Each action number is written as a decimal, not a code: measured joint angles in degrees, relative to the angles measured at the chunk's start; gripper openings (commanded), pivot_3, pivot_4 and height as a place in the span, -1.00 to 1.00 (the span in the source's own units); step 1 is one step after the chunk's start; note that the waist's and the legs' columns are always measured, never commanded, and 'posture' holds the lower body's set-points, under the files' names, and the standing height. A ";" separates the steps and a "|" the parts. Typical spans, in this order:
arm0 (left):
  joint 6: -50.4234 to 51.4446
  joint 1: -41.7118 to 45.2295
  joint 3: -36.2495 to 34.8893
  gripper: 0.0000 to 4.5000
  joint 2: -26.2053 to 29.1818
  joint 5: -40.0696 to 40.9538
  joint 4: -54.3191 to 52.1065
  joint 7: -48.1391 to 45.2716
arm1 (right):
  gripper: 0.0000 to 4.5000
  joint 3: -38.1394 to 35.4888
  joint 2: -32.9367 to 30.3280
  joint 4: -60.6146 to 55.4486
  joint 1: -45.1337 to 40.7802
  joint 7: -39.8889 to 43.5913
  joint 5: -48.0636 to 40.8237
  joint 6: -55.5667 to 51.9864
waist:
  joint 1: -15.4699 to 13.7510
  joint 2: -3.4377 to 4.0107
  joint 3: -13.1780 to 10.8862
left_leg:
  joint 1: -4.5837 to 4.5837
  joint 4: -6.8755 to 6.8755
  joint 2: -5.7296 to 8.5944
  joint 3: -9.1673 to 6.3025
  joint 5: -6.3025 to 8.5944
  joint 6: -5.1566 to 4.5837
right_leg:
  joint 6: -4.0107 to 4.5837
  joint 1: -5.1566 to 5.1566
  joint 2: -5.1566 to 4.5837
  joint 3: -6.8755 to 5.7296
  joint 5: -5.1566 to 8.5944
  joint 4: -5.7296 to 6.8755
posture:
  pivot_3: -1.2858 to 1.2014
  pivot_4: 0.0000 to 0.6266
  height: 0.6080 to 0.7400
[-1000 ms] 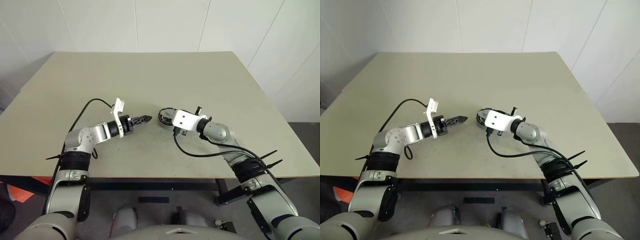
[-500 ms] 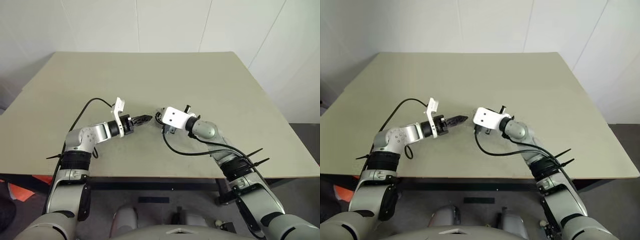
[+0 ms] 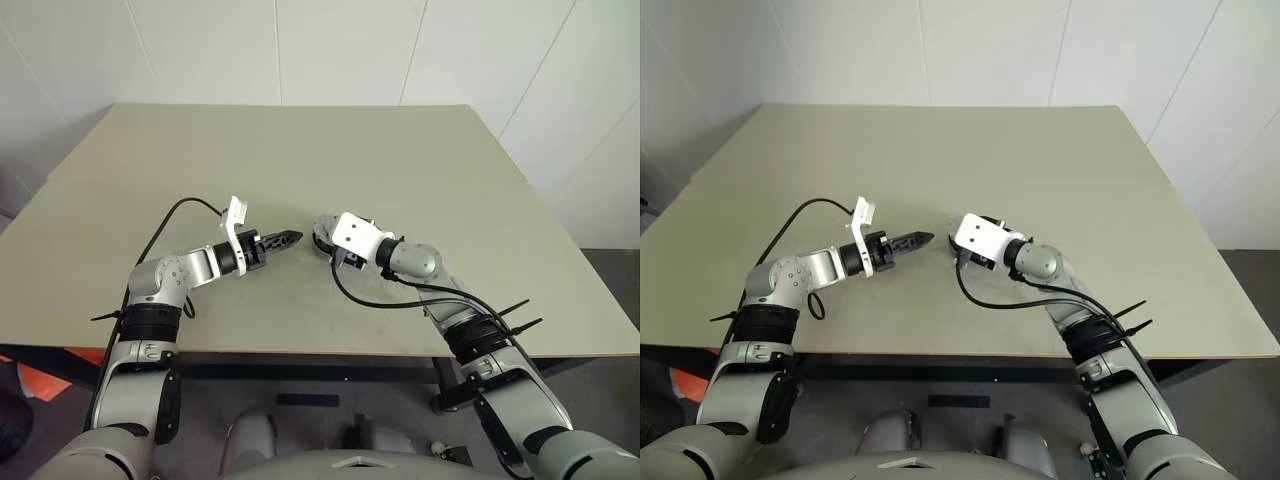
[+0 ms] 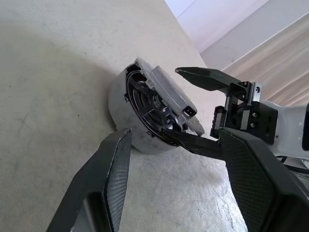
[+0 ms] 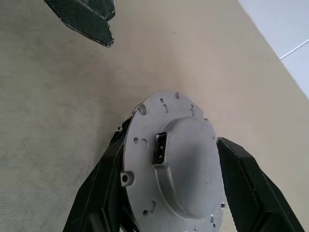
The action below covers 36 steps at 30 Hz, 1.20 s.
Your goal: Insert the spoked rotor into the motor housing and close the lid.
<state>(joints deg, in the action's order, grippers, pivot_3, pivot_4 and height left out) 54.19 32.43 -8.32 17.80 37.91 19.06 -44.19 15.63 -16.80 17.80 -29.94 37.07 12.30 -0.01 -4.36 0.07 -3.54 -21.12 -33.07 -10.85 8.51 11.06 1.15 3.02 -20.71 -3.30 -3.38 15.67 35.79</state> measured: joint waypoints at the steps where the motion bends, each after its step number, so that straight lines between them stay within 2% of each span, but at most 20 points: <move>1: 0.00 0.00 0.00 0.35 0.00 -0.01 0.00 0.00 | 0.46 -0.41 0.72 -1.00 0.26 1.17 -1.85 -1.86 | 0.02 0.00 0.00 | 0.00 0.00 -0.01 0.00 -0.07 -0.13 | 0.00 -0.01 0.00 0.00 0.00 0.00 | 0.03 -1.00 1.00; 6: -0.01 0.00 0.00 0.35 0.00 -0.08 0.01 0.01 | 0.46 -1.94 2.03 -7.07 0.27 6.24 -9.77 -10.79 | -0.10 0.00 0.00 | 0.00 0.00 -0.01 0.00 -0.07 -0.14 | 0.01 0.00 -0.01 0.00 -0.01 0.00 | 0.03 -1.00 1.00; 10: 0.00 -0.06 0.01 0.35 0.01 -0.15 0.00 0.06 | 0.46 -2.01 1.52 -8.78 0.00 7.71 -11.98 -13.91 | -0.37 0.00 0.00 | 0.01 -0.01 -0.02 0.00 -0.08 -0.11 | 0.02 0.00 -0.01 0.00 -0.01 0.01 | 0.03 -1.00 1.00; 15: 0.02 -0.69 0.01 0.35 0.01 -0.18 -0.04 0.29 | 0.46 -2.22 0.80 -7.86 -0.84 4.46 -11.00 -13.36 | -0.88 0.00 0.00 | 0.03 -0.03 -0.02 0.01 0.00 0.09 | 0.02 0.00 -0.01 0.00 -0.02 0.02 | 0.03 -1.00 1.00; 24: 0.18 -1.01 0.01 0.35 0.09 -0.14 -0.63 0.68 | 0.46 -3.66 0.30 0.77 -0.68 -2.42 -9.02 -8.68 | -1.20 0.00 0.00 | 0.01 -0.04 0.00 0.00 0.00 0.11 | -0.01 0.00 -0.01 0.00 -0.04 0.04 | 0.03 -1.00 1.00; 36: 0.20 -0.92 0.05 0.35 0.38 -0.23 -0.62 0.67 | 0.46 -5.20 1.21 4.11 -0.81 -2.09 -12.11 -10.02 | -1.33 0.00 0.01 | 0.08 -0.15 0.00 0.00 -0.01 0.11 | -0.06 0.12 -0.03 0.00 -0.07 0.04 | 0.03 -1.00 1.00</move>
<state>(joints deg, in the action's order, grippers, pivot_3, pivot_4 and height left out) 54.39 31.52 -8.27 18.18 37.67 18.44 -43.52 10.43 -15.59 21.91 -30.75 34.98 0.18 -10.02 -5.69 0.08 -3.53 -21.04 -33.22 -10.86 8.51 11.05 1.25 2.96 -20.59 -3.32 -3.37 15.59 35.82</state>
